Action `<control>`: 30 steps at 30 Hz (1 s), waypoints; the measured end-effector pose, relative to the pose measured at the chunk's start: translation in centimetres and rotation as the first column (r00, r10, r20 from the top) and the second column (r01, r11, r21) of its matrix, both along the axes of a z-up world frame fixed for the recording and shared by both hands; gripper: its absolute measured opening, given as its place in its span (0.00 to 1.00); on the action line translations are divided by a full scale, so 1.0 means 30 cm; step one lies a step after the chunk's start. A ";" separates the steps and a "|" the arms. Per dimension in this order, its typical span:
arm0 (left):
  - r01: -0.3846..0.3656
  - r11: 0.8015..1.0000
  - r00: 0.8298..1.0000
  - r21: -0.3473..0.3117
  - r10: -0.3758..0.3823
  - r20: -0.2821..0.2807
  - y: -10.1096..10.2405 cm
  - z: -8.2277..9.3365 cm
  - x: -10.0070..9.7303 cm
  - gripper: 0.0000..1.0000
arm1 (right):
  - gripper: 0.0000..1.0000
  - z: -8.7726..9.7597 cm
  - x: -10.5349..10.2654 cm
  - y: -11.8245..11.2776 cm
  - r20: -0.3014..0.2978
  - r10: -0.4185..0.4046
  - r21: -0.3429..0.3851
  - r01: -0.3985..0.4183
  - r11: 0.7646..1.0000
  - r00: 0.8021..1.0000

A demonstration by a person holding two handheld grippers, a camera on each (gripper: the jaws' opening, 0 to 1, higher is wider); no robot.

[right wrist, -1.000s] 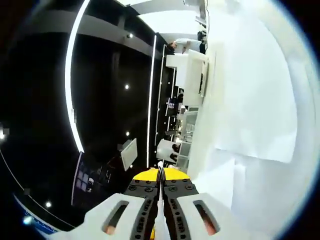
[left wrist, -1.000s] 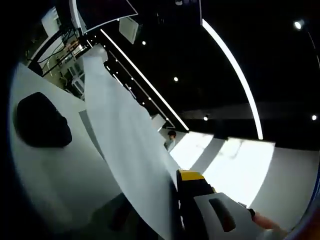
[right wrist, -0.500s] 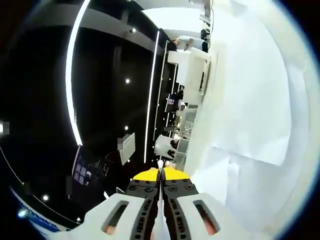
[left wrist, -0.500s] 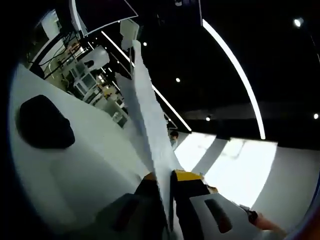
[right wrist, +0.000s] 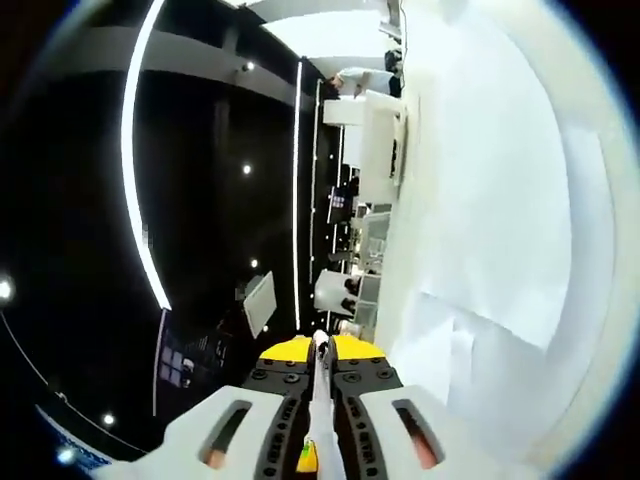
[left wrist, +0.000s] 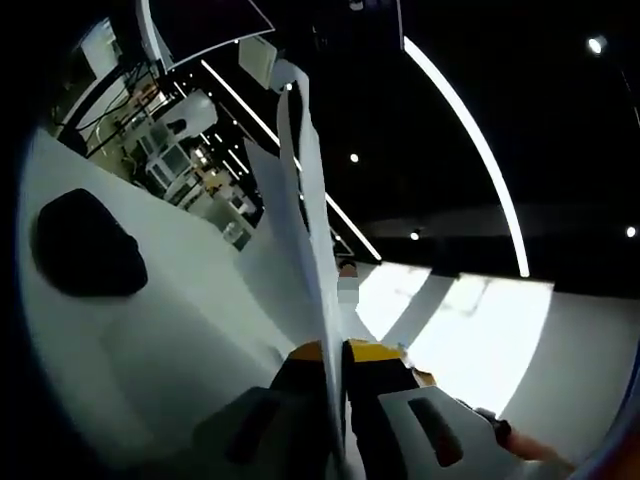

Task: Organize the stack of printing papers by aligning and flattening the scattered papers on the table

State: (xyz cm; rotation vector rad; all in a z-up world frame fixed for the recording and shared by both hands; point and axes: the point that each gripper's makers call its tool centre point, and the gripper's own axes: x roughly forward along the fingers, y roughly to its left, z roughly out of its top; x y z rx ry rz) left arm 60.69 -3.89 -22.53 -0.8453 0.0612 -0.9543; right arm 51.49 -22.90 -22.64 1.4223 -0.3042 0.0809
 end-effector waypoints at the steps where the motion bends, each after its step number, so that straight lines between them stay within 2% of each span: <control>1: 0.001 1.000 1.000 -0.003 -0.001 -0.002 0.000 0.000 0.000 0.06 | 0.02 0.000 -0.002 -0.005 0.002 -0.003 0.008 0.003 1.000 1.000; 10: 0.002 1.000 1.000 -0.011 -0.002 -0.007 0.001 0.001 0.000 0.06 | 0.00 0.033 -0.013 -0.044 0.037 -0.005 0.057 0.002 0.998 0.999; 17: 0.001 1.000 1.000 -0.011 -0.001 -0.007 0.002 0.000 0.000 0.06 | 0.00 0.019 -0.018 -0.067 0.027 -0.020 0.073 0.018 0.997 0.999; 23: -0.004 1.000 1.000 -0.007 0.004 -0.006 0.006 -0.003 0.001 0.06 | 0.03 0.007 -0.016 -0.042 0.012 -0.001 0.075 0.000 0.997 1.000; 27: -0.008 1.000 1.000 -0.010 0.007 -0.007 0.009 -0.002 0.001 0.06 | 0.08 0.006 -0.015 -0.059 0.004 -0.013 0.035 0.013 0.999 1.000; 30: -0.011 1.000 1.000 -0.015 0.011 -0.009 0.013 -0.001 0.002 0.06 | 0.11 0.007 -0.024 -0.092 -0.016 -0.054 -0.064 0.053 0.997 0.998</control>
